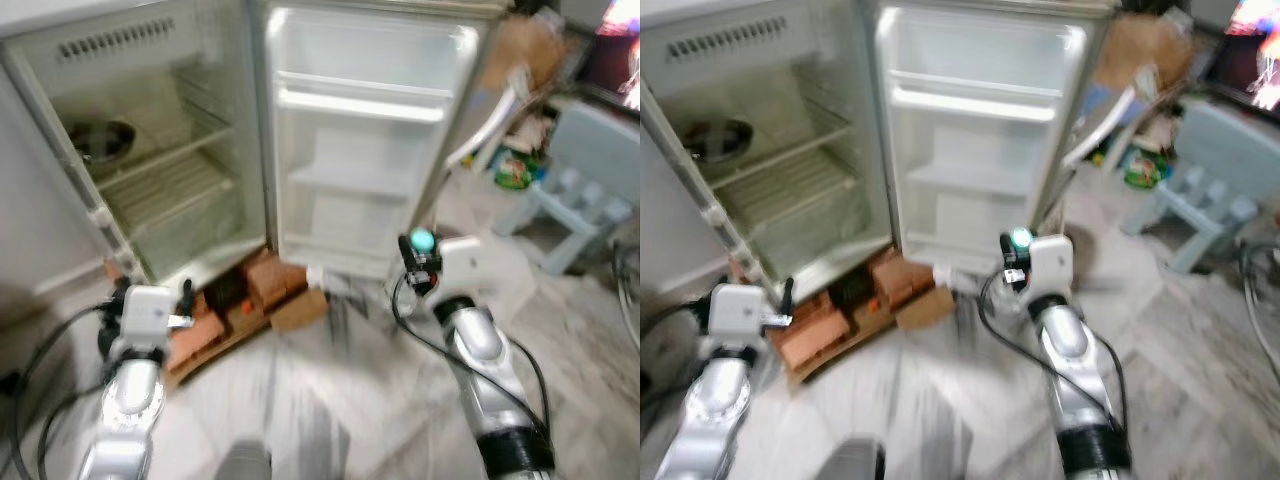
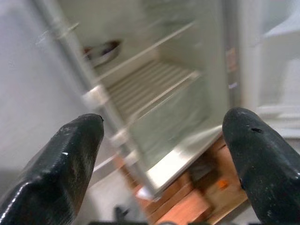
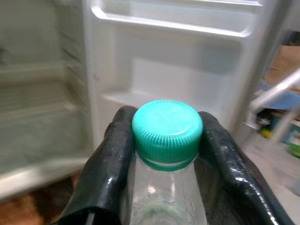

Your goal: Restocking fridge

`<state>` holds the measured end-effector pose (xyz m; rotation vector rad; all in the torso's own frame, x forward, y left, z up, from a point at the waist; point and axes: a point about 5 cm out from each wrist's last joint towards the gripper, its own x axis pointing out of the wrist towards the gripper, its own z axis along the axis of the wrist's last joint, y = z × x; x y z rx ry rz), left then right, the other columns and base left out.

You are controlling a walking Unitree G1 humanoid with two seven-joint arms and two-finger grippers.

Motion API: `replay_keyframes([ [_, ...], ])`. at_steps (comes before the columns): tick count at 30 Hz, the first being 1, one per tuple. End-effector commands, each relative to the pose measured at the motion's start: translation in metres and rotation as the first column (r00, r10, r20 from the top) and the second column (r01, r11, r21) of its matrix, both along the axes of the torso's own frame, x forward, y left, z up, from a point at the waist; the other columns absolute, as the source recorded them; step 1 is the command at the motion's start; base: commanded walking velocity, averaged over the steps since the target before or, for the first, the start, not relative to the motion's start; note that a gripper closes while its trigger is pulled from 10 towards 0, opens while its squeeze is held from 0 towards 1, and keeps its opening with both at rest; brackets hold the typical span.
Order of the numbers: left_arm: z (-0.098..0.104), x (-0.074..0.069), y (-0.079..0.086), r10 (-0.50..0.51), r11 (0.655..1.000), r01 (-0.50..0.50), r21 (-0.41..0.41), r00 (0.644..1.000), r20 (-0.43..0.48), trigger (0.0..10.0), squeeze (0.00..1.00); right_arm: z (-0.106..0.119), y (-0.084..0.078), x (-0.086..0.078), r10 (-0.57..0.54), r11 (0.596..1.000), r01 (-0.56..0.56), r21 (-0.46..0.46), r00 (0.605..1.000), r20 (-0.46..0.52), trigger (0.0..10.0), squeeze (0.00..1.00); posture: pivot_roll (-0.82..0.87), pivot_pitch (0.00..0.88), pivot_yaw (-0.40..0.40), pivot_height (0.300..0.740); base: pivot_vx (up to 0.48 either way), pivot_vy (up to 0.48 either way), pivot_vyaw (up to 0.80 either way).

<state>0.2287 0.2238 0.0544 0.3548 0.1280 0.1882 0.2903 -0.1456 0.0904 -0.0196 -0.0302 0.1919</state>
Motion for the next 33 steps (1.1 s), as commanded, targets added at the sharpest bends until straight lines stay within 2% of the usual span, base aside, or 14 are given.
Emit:
replay_keyframes([
  [1,0.005,0.003,-0.007,-0.022,1.0,0.022,-0.011,1.0,0.022,10.0,0.0,-0.004,-0.017,-0.001,-0.089,0.996,0.089,-0.014,0.996,-0.023,10.0,0.0,0.15,0.0,-0.078,0.74,0.0,0.0,0.0],
  [6,0.004,-0.001,-0.009,-0.042,0.999,0.042,-0.016,0.999,0.009,10.0,0.0,-0.007,-0.021,-0.003,-0.108,0.994,0.108,0.009,0.993,-0.041,10.0,0.0,0.15,0.0,-0.066,0.74,0.0,0.0,0.0],
  [9,0.005,0.002,-0.011,-0.054,0.998,0.055,-0.017,0.998,0.013,10.0,0.0,-0.008,-0.022,-0.002,-0.125,0.992,0.126,0.015,0.991,-0.045,10.0,0.0,0.15,0.0,-0.053,0.74,0.0,0.0,0.0],
  [15,0.009,0.011,-0.014,-0.087,0.996,0.087,-0.02,0.996,0.021,10.0,0.0,-0.009,-0.022,-0.002,-0.153,0.988,0.155,0.022,0.987,-0.052,10.0,0.0,0.14,0.0,-0.045,0.74,0.0,0.0,-0.8],
  [24,0.01,0.014,-0.018,-0.122,0.991,0.123,-0.059,0.992,0.026,10.0,0.0,-0.012,-0.025,-0.003,-0.182,0.982,0.186,0.042,0.98,-0.079,10.0,0.0,0.13,0.0,-0.052,0.74,0.0,0.0,0.0],
  [29,0.011,0.011,-0.02,-0.133,0.987,0.136,-0.084,0.99,0.041,10.0,0.0,-0.014,-0.018,-0.001,-0.156,0.988,0.156,-0.013,0.984,-0.084,10.0,0.0,0.13,0.0,-0.073,0.74,0.0,0.0,0.0],
  [33,0.004,0.008,-0.017,-0.131,0.988,0.132,-0.086,0.991,0.016,10.0,0.0,-0.015,-0.013,-0.001,-0.162,0.986,0.164,0.023,0.983,-0.086,10.0,0.0,0.13,0.0,-0.068,0.74,0.0,0.0,0.0],
])
